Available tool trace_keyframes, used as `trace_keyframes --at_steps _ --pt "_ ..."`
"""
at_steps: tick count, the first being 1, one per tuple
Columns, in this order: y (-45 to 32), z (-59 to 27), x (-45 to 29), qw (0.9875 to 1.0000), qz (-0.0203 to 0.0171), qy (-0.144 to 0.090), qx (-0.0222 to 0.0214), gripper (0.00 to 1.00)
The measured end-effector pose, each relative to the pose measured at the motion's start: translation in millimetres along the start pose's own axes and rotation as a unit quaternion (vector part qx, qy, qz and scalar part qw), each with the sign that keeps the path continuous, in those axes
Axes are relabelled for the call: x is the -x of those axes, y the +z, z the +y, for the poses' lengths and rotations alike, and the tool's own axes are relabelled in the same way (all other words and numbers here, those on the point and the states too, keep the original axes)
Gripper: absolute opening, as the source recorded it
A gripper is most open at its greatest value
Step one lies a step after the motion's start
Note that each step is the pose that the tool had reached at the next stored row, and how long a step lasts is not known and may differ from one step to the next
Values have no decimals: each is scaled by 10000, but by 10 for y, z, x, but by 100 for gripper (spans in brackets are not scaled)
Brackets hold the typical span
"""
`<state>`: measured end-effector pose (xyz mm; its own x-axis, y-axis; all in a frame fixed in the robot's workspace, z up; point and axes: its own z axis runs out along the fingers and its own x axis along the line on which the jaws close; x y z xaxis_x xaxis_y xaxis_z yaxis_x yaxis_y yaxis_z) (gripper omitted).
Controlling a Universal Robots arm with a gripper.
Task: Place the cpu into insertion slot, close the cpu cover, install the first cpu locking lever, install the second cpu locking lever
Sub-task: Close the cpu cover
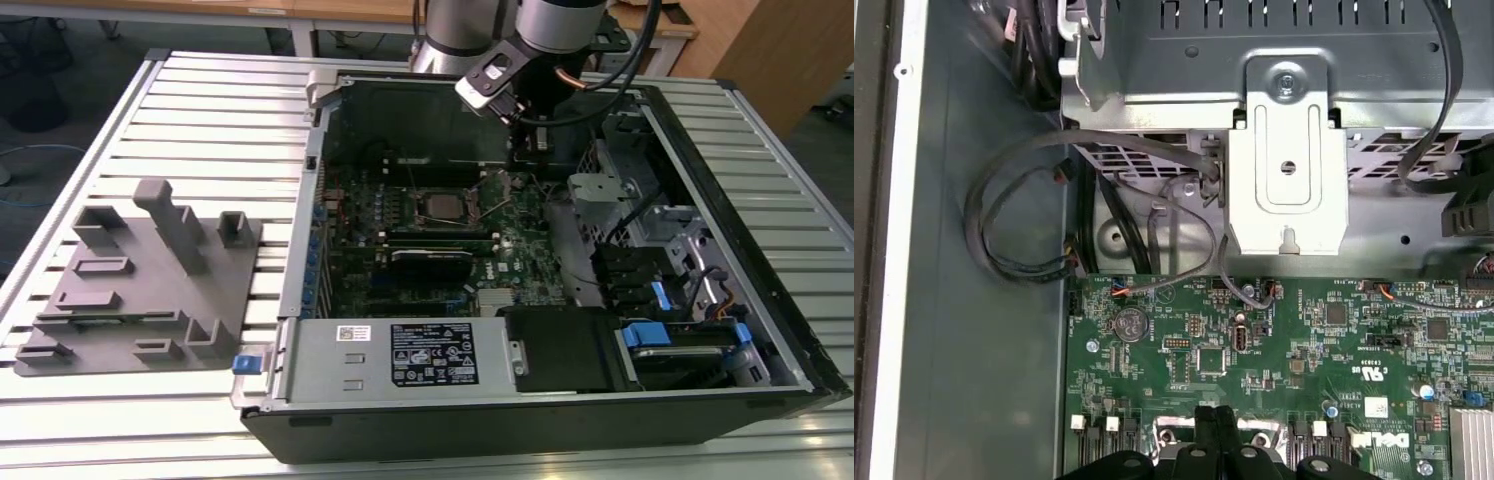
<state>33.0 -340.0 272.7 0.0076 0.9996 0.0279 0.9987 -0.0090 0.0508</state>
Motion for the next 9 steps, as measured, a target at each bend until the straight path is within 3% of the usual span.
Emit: trace_keyframes --at_steps 9 --pt "2 32 0 10000 0 0 0 10"
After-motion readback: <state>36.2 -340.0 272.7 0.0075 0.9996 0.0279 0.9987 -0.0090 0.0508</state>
